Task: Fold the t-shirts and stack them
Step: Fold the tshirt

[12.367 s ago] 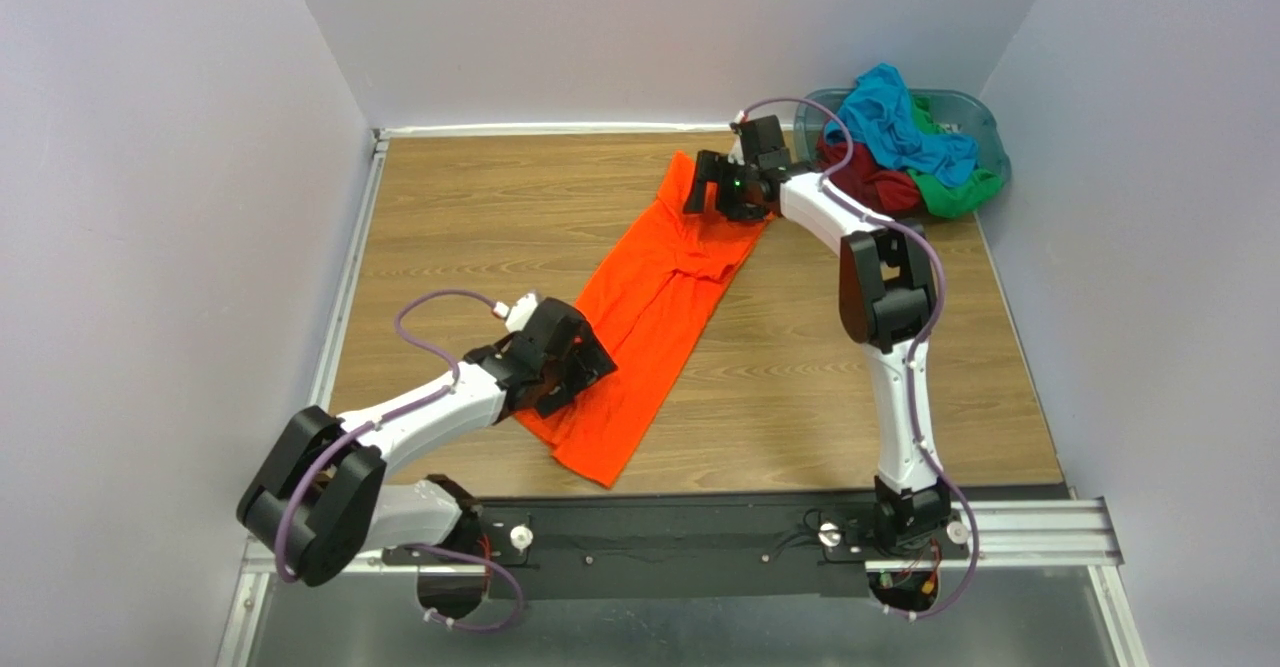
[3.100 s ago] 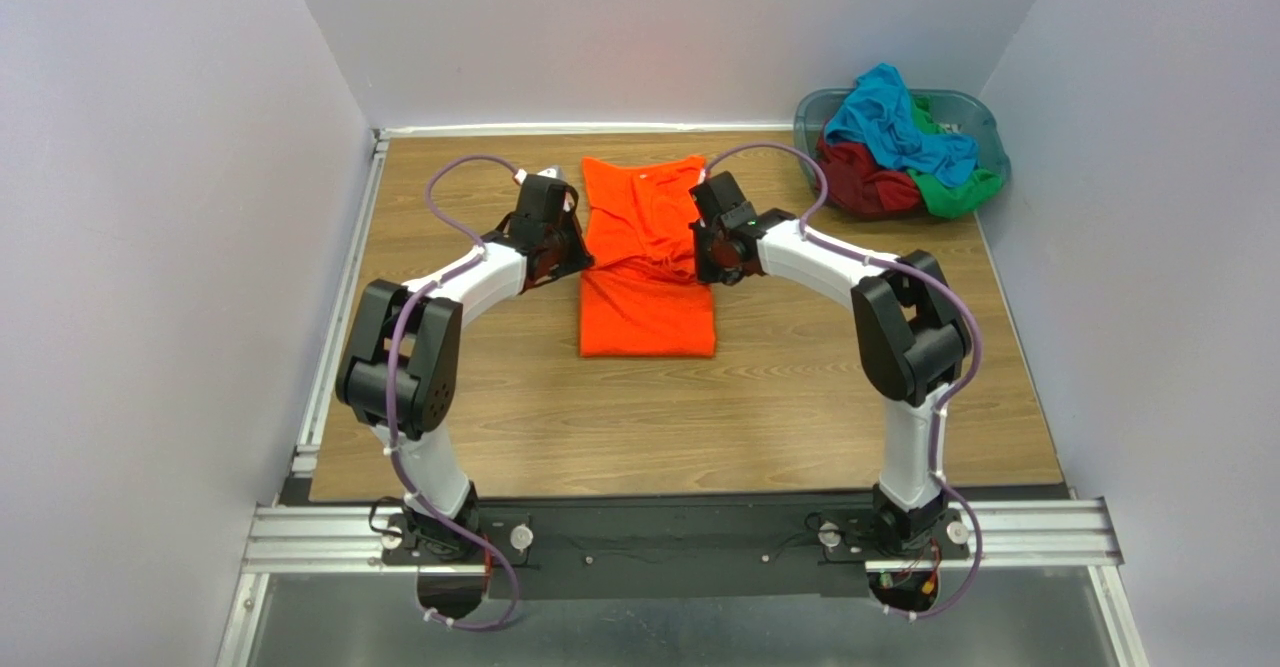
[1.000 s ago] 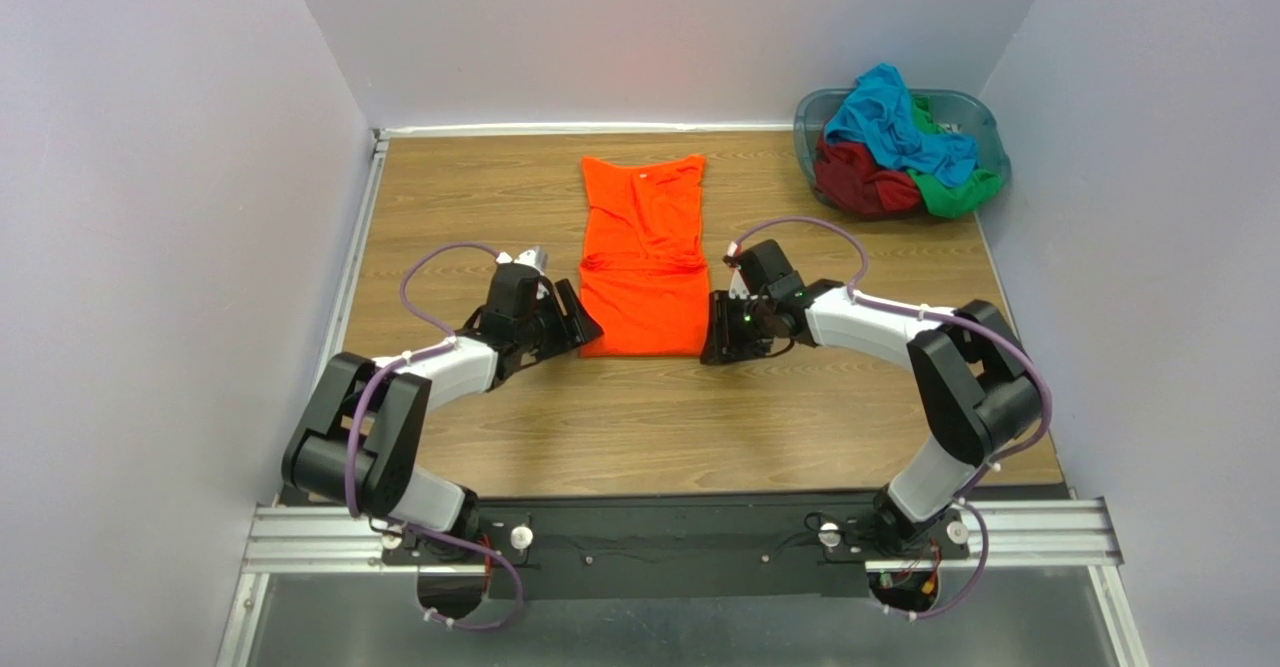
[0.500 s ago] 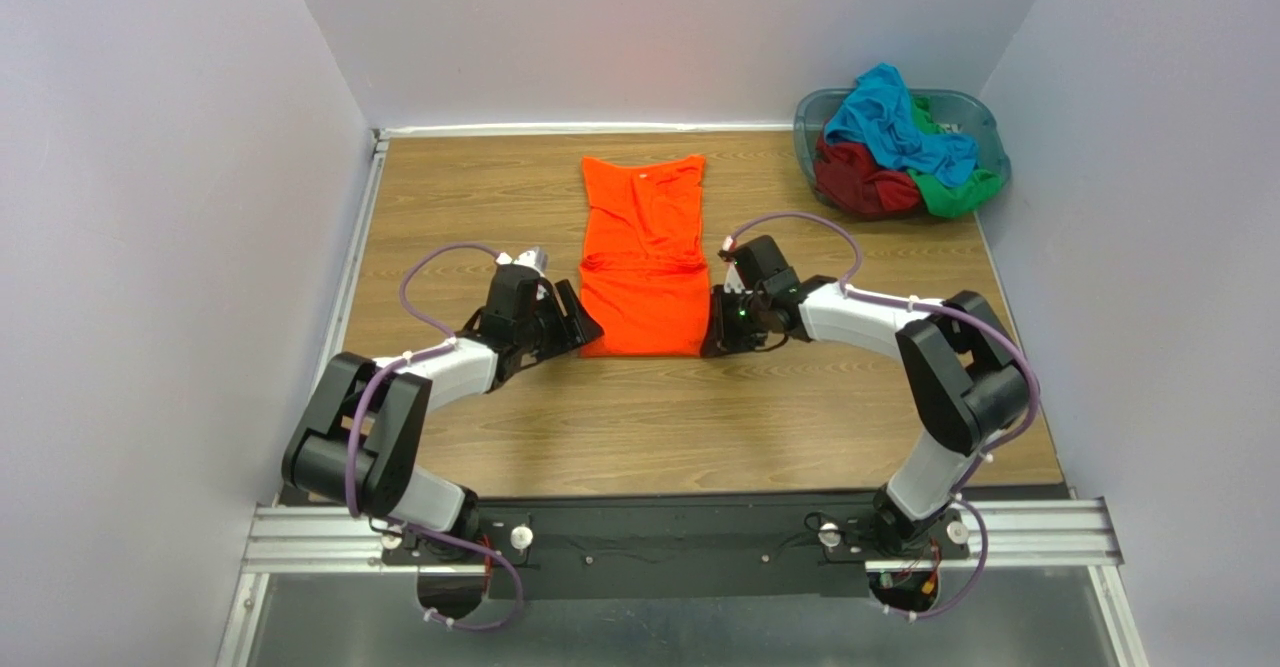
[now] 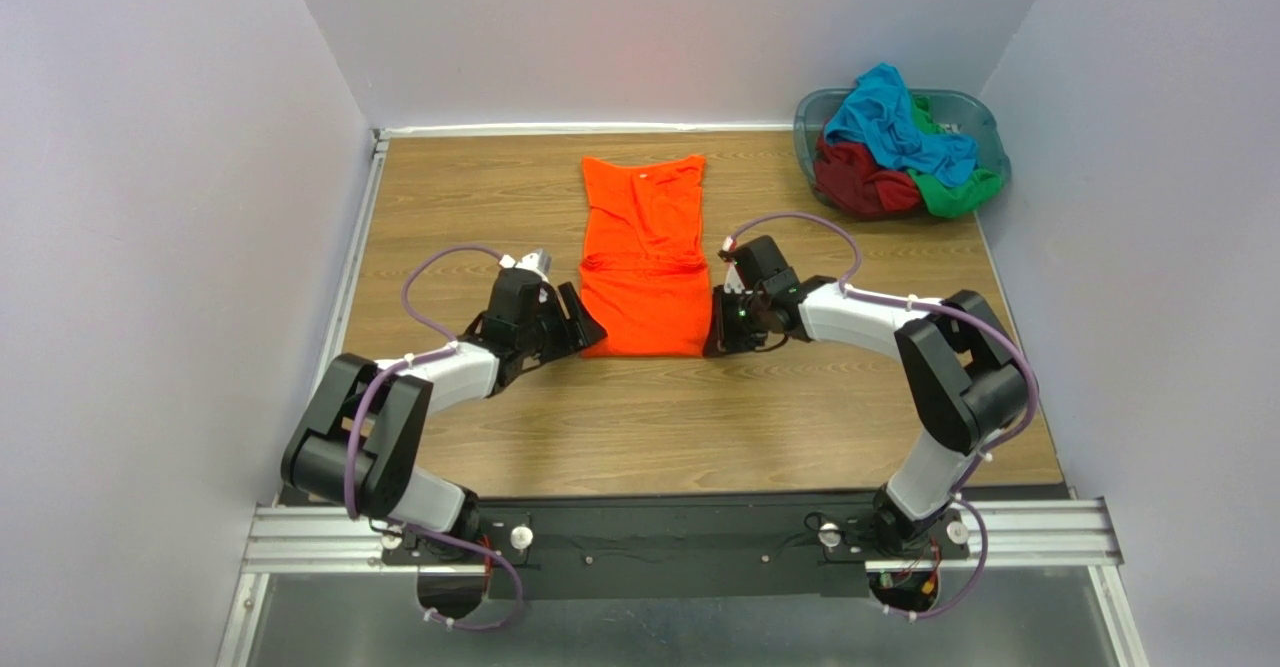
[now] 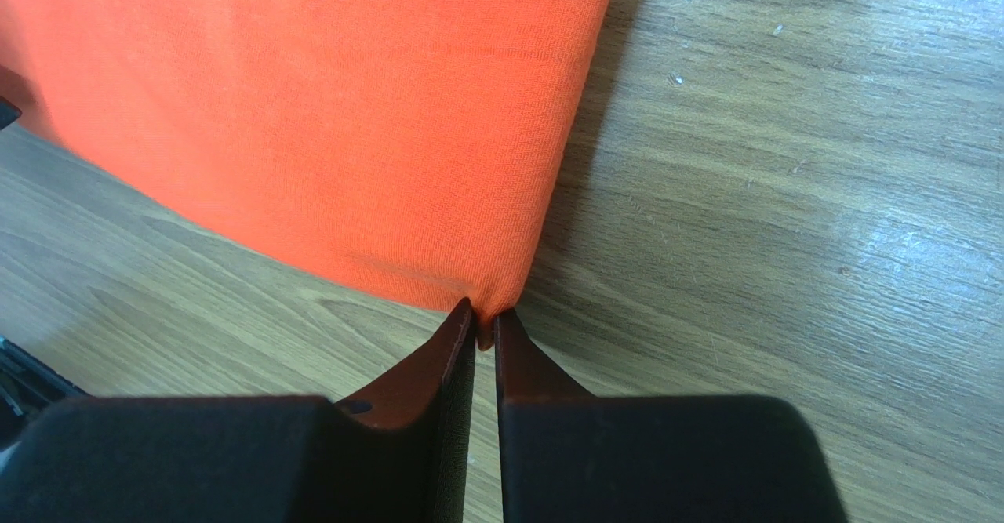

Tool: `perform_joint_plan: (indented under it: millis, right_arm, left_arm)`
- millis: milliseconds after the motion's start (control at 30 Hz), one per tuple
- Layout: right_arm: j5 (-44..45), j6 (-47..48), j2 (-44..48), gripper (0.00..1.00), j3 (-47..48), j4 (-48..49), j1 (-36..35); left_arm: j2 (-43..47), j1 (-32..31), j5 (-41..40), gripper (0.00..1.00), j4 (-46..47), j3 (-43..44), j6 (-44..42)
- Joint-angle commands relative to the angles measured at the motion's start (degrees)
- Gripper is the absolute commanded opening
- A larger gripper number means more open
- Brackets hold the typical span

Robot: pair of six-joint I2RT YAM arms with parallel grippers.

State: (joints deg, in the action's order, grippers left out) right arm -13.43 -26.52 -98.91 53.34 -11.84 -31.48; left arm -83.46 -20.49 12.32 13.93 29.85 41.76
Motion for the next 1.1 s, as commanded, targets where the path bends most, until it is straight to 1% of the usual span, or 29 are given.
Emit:
perform_joint_plan:
  millis: [0,233,267,300,367,433,533,567,600,633,667,733,1067]
  right_arm:
    - [0.4,0.4,-0.4,0.18,-1.2,-1.0,0.2]
    - [0.5,0.3,0.7,0.2,-1.7,-0.9,0.2]
    - [0.4,0.3,0.7,0.2,-1.7,-0.9,0.2]
    - [0.4,0.4,0.8,0.2,-1.7,-0.9,0.2]
    - [0.2,0.3,0.8,0.2,-1.7,-0.9,0.2]
    - [0.2,0.3,0.8,0.2,-1.9,-0.9,0.2]
    - [0.4,0.3,1.1,0.2,-1.9,-0.9,0.1]
    - [0.4,0.3,1.2,0.2,-1.9,-0.9,0.1]
    - [0.4,0.3,1.2,0.2,-1.9,-0.9,0.2]
    - [0.4,0.3,1.2,0.2,-2.0,-0.9,0.2]
    - [0.4,0.3,1.3,0.2,-1.9,-0.9,0.2]
    - [0.3,0.4,1.3,0.2,-2.1,-0.9,0.2]
    - [-0.1,0.4,1.9,0.2,-2.5,-0.9,0.2]
  left_arm:
    - [-1.0,-0.7,0.2,0.67,-8.5,-2.4,-0.4]
    - [4.8,-1.1,0.2,0.67,-13.0,-0.6,-0.4]
    - [5.8,-1.1,-0.4,0.76,-13.8,-0.3,0.9]
    - [6.2,-1.2,-0.5,0.78,-13.8,-0.1,0.9]
    - [6.9,-1.4,-0.7,0.86,-13.8,0.1,1.0]
    - [6.9,-1.5,-0.5,0.91,-13.8,0.3,0.9]
    - [6.7,-1.7,-0.8,0.91,-13.8,0.8,0.7]
    - [6.5,-1.7,-1.0,0.9,-13.8,1.1,0.6]
    - [6.2,-1.7,-1.2,0.84,-13.8,1.2,0.7]
    - [5.9,-1.7,-1.3,0.73,-13.8,1.3,0.7]
    - [5.7,-1.7,-1.5,0.51,-13.8,1.4,0.6]
    - [4.6,-1.7,-1.6,0.43,-13.8,1.7,0.5]
    - [0.4,-2.0,-1.4,0.43,-11.8,2.0,0.5]
